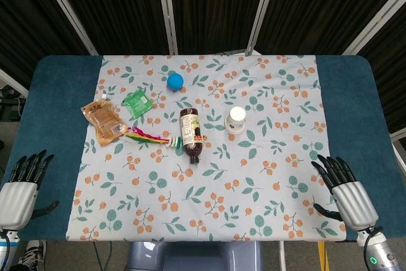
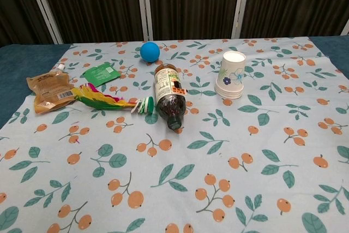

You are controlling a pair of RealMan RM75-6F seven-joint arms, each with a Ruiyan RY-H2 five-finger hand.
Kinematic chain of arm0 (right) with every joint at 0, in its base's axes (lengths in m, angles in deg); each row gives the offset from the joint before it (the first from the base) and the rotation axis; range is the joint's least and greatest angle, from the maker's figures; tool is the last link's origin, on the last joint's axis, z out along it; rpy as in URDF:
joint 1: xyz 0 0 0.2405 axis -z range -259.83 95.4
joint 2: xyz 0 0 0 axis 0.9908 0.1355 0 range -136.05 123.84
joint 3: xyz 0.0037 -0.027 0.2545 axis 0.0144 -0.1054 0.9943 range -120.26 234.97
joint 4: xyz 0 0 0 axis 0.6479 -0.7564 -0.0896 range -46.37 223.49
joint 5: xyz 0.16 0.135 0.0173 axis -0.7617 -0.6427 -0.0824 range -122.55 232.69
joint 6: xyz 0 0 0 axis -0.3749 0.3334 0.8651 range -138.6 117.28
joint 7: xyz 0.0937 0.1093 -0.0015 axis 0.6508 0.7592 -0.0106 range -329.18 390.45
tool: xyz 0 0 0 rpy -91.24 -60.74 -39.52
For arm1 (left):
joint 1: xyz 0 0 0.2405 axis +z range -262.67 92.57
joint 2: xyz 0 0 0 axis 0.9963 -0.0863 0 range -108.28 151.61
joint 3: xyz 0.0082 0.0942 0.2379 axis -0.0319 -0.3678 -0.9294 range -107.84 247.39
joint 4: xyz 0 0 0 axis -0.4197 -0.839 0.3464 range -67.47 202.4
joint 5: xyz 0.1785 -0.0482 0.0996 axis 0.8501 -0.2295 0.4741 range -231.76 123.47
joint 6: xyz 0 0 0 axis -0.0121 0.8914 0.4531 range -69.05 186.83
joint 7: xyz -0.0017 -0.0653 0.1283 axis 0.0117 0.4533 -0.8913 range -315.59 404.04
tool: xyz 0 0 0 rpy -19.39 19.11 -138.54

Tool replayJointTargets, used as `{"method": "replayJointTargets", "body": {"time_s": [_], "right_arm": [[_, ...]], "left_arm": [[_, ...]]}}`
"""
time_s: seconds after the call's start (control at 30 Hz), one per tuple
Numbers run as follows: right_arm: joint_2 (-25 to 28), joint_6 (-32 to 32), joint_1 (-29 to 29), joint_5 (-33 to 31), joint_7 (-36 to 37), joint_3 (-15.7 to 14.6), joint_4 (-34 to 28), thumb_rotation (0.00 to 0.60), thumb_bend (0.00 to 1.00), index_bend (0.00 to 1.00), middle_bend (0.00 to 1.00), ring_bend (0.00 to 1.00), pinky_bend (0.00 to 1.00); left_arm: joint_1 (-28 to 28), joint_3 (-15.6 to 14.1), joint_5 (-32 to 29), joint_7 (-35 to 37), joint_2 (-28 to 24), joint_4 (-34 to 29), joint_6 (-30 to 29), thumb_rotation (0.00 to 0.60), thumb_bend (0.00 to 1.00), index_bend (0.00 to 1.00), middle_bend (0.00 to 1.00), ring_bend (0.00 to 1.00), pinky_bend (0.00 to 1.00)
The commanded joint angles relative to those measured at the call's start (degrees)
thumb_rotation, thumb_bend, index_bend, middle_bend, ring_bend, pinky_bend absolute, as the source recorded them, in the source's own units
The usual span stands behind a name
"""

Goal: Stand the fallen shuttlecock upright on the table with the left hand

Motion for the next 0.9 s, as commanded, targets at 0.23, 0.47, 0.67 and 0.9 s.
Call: {"method": "replayJointTargets", "body": {"time_s": [0.23, 0.47, 0.67, 0.9], "right_arm": [[0.0, 0.0, 0.0, 0.0, 0.1, 0.0, 0.0, 0.600, 0.05, 0.08, 0.00, 0.00, 0.00], [0.0, 0.2, 0.0, -0.2, -0.1, 0.0, -0.1, 0.600, 0.05, 0.08, 0.00, 0.00, 0.00], [0.0, 0.4, -0.1, -0.4, -0.1, 0.1, -0.4, 0.600, 0.05, 0.08, 0.00, 0.00, 0.00], [0.2, 0.1, 0.0, -0.4, 0.5, 0.0, -0.4, 0.600, 0.05, 0.08, 0.00, 0.00, 0.00]], "left_arm": [[0.0, 0.0, 0.0, 0.0, 0.0, 0.0, 0.0, 0.600, 0.14, 0.03, 0.00, 0.00, 0.00], [-0.3, 0.2, -0.3, 0.1, 0.1, -0.1, 0.6, 0.600, 0.14, 0.04, 0.00, 0.00, 0.00], [-2.9, 2.6, -3.2, -0.6, 0.4, -1.2, 3.7, 0.600, 0.22, 0.12, 0.00, 0.00, 0.00], [-10.6, 9.8, -11.4, -6.1, 2.9, -0.4, 11.1, 0.600, 0.27, 0.22, 0.00, 0.00, 0.00]]}}
